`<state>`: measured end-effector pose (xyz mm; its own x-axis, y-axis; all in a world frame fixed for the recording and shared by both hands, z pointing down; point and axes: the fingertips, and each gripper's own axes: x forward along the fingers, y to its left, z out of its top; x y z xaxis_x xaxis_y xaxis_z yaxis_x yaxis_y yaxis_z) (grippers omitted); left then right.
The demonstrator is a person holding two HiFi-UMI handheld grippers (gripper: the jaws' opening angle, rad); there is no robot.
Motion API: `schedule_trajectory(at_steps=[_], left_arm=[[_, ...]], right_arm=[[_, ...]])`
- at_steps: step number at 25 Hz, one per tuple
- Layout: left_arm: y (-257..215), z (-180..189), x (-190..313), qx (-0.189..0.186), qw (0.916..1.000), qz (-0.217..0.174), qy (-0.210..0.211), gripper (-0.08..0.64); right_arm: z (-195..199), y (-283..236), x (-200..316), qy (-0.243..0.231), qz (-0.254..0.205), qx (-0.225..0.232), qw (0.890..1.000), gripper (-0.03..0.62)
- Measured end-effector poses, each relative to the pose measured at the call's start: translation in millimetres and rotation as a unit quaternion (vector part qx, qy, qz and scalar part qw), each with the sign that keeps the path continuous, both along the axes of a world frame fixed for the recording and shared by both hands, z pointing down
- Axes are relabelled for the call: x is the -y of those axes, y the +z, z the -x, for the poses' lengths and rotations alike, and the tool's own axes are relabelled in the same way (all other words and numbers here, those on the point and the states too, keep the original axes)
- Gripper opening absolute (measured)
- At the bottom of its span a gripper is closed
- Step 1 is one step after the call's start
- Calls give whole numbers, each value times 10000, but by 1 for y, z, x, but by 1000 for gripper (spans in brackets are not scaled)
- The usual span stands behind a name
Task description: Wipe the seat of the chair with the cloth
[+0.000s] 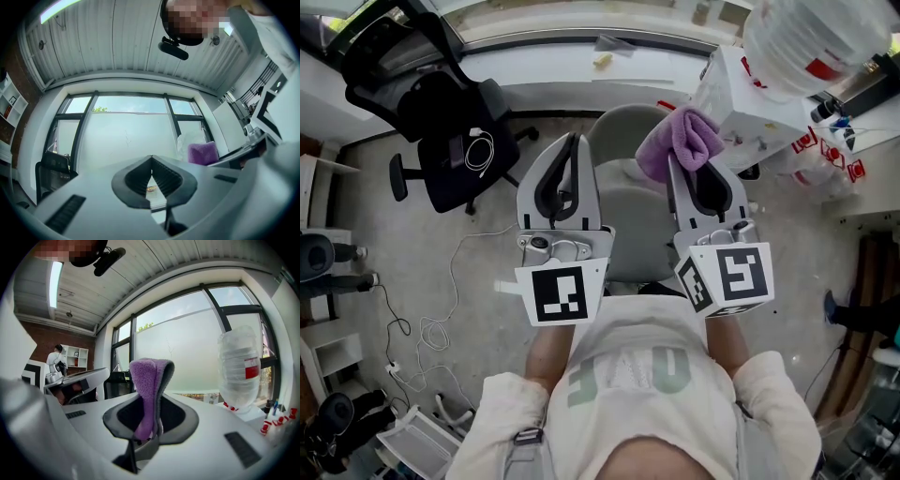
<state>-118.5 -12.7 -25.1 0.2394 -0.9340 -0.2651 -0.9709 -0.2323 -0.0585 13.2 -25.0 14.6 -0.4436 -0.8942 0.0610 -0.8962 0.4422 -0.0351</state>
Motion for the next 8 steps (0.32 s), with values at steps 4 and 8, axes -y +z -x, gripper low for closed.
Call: schedule_trajectory(at_steps=[4, 8], left_arm=[[-3, -2, -3, -3, 10000, -37, -11, 12], [-5, -4, -4, 1, 10000, -65, -23, 12]], right_arm=[[0, -1, -2, -40, -29, 27, 10000, 86], [-2, -3, -3, -56, -55, 15, 10000, 86]])
